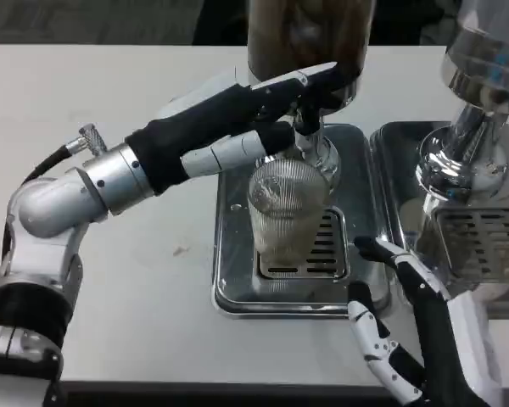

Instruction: Grasp the cup under the faucet to collect the drink, then remove the cup.

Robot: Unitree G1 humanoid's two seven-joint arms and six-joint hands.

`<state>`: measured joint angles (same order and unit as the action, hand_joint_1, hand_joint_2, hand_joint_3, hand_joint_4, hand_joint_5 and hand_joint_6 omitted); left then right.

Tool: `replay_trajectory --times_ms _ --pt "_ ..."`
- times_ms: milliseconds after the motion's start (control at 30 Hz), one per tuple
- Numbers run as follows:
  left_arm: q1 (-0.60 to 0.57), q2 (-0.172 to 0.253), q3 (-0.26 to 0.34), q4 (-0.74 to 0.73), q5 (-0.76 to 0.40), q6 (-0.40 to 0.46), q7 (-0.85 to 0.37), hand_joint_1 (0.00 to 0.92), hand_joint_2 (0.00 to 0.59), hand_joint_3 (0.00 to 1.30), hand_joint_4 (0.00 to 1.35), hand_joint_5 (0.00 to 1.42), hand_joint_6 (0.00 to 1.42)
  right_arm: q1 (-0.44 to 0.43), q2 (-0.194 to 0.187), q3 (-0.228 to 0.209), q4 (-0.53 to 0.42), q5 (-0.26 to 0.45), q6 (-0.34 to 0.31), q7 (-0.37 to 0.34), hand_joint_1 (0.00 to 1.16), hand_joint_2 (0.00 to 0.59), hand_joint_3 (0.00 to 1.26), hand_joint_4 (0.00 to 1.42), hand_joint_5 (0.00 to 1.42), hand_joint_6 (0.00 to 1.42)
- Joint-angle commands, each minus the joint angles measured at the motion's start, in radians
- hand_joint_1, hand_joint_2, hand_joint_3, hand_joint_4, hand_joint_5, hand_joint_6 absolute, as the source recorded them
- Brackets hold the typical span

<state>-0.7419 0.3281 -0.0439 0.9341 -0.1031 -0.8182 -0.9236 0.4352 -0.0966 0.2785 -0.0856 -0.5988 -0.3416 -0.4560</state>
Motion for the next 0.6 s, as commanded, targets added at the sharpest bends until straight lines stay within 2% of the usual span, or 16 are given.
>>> replay_trajectory --times_ms 33,267,600 --pt "0.006 0.017 -0.051 0.016 0.074 -0.043 0.009 0.000 0.069 0.11 0.02 0.11 0.04 0.000 -0.001 -0.006 -0.008 0.009 -0.013 0.004 0.37 0.452 0.32 0.30 0.18 0.14" --pt "0.004 0.031 -0.087 0.021 0.126 -0.108 0.074 0.000 0.061 0.09 0.02 0.11 0.05 0.002 0.001 -0.007 -0.009 0.010 -0.014 0.001 0.37 0.452 0.32 0.30 0.18 0.14" --pt "0.002 0.046 -0.122 0.030 0.171 -0.156 0.139 0.000 0.066 0.09 0.02 0.11 0.05 0.000 0.003 -0.008 -0.008 0.013 -0.017 0.001 0.37 0.452 0.32 0.30 0.18 0.14"
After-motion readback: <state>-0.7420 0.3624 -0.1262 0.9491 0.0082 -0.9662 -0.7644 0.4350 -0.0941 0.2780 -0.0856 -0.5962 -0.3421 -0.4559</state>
